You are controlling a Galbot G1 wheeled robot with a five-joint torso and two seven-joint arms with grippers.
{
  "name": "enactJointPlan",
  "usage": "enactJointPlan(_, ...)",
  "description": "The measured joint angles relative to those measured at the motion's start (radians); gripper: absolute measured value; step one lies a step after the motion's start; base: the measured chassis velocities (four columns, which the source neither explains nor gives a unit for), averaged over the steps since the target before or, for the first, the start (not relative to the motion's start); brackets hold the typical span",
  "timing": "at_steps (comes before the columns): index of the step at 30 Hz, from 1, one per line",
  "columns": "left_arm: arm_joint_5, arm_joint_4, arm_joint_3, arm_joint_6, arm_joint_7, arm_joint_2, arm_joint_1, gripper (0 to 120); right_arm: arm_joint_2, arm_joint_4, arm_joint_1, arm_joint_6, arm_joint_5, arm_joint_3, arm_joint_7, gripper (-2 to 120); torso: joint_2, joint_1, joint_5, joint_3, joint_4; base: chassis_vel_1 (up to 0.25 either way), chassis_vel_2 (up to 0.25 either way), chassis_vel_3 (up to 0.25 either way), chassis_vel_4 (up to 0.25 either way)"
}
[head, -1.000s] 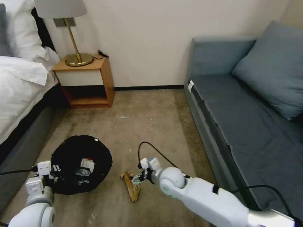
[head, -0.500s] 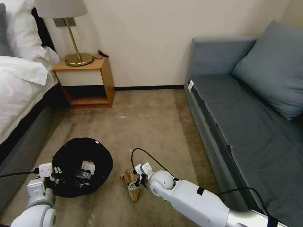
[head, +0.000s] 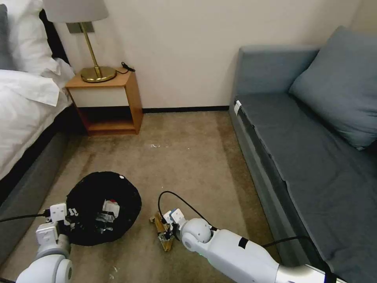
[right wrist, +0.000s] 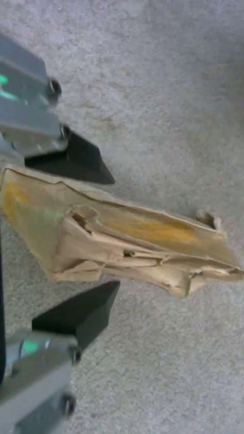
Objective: Pick up the trash bin, then pick up the garbage on the floor and place it into the trash bin.
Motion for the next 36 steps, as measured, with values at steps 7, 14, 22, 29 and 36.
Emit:
enactJointPlan(7,0.000,-0.001,-0.001,0.000,0.000,0.002,0.006,3,-0.009,-0.001,-0.012,0.005,-0.022,0.009,-0.014,28,0.000,0.000,0.0000,0.000,0.0000,0.000,0.000,0.000,0.000)
enactJointPlan(14,-0.001,-0.002,0.000,-0.001,0.000,0.003,0.007,3,-0.016,0.004,-0.023,0.006,-0.030,0.010,-0.017,4,0.000,0.000,0.0000,0.000,0.0000,0.000,0.000,0.000,0.000)
enactJointPlan(22,-0.001,-0.004,0.000,-0.001,0.000,0.006,0.008,3,-0.019,0.011,-0.035,0.100,-0.061,0.050,0.007,0,0.000,0.000,0.0000,0.000,0.0000,0.000,0.000,0.000,0.000)
enactJointPlan(29,-0.002,-0.004,0.005,-0.001,0.000,0.008,0.006,3,-0.077,0.106,-0.030,0.142,-0.054,0.121,0.017,0,0.000,0.000,0.0002,0.000,0.0000,0.000,0.000,0.000,0.000)
enactJointPlan(36,-0.014,-0.002,0.011,0.005,0.000,0.008,0.007,3,-0.162,0.237,-0.008,0.308,-0.027,0.167,0.035,0,0.000,0.000,0.0002,0.000,-0.0001,0.000,0.000,0.000,0.000)
